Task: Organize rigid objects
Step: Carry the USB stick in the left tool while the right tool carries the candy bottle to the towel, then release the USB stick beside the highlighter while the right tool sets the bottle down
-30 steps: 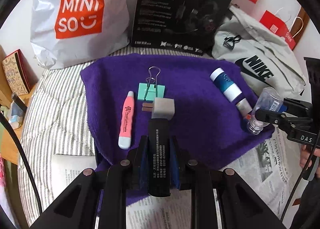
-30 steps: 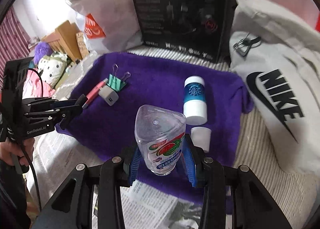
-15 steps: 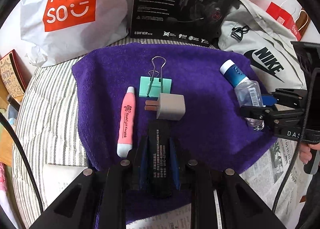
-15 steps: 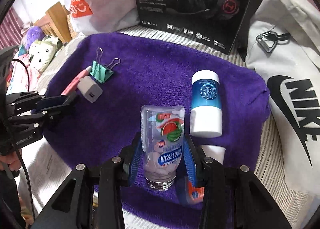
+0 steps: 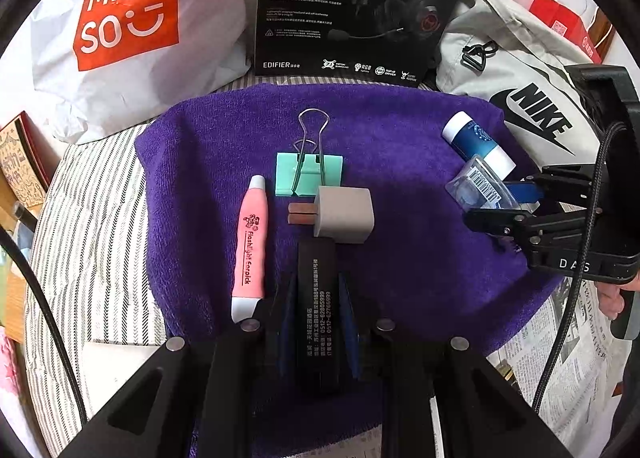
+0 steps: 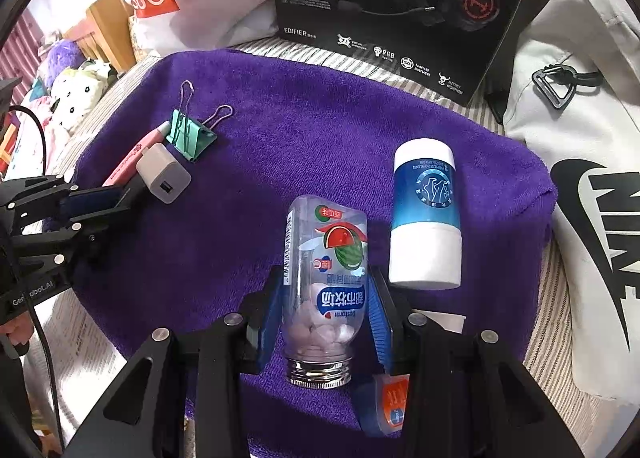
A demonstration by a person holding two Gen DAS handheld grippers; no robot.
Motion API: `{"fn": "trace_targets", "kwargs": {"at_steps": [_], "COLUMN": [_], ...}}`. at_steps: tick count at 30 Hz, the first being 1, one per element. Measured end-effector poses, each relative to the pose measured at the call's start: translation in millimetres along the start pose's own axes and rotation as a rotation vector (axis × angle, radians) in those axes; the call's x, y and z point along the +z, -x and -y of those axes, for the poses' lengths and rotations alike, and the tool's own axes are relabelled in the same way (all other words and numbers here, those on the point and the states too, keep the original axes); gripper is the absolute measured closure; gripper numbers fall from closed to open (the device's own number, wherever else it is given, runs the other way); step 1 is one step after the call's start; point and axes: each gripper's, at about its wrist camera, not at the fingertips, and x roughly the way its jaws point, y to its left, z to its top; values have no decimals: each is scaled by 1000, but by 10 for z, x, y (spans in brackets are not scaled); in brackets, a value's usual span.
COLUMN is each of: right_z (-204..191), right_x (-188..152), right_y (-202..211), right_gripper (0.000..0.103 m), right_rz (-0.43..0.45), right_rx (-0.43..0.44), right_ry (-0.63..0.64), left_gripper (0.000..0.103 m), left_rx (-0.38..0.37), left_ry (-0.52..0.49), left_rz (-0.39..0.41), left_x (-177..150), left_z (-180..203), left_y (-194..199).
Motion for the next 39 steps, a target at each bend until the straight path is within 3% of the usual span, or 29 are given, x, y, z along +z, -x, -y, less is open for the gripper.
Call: {"fn": "trace_targets", "kwargs": {"at_steps": [6, 15, 20, 30, 39], "right_z": [6, 13, 29, 92, 217], "right_x": [-105, -218, -281, -556, -1429], "right_y": [61, 104, 191, 642, 1169], "right_gripper": [60, 57, 57, 57, 57], "right_rz": [-1, -37, -32, 58, 156], "right_rx": [6, 9, 5, 10, 27], "right_ry": [0, -8, -19, -68, -191], "left_gripper": [79, 52, 52, 49, 49], "left_rx": [7, 0, -9, -23, -84], "left_ry": [-8, -33, 14, -28, -51], "left_rz": [-1, -38, -38, 28, 7], "left_x": [-90, -152, -182, -492, -796], "left_z": [56, 206, 195, 425, 884], "left_y": [0, 26, 153, 683, 714]}}
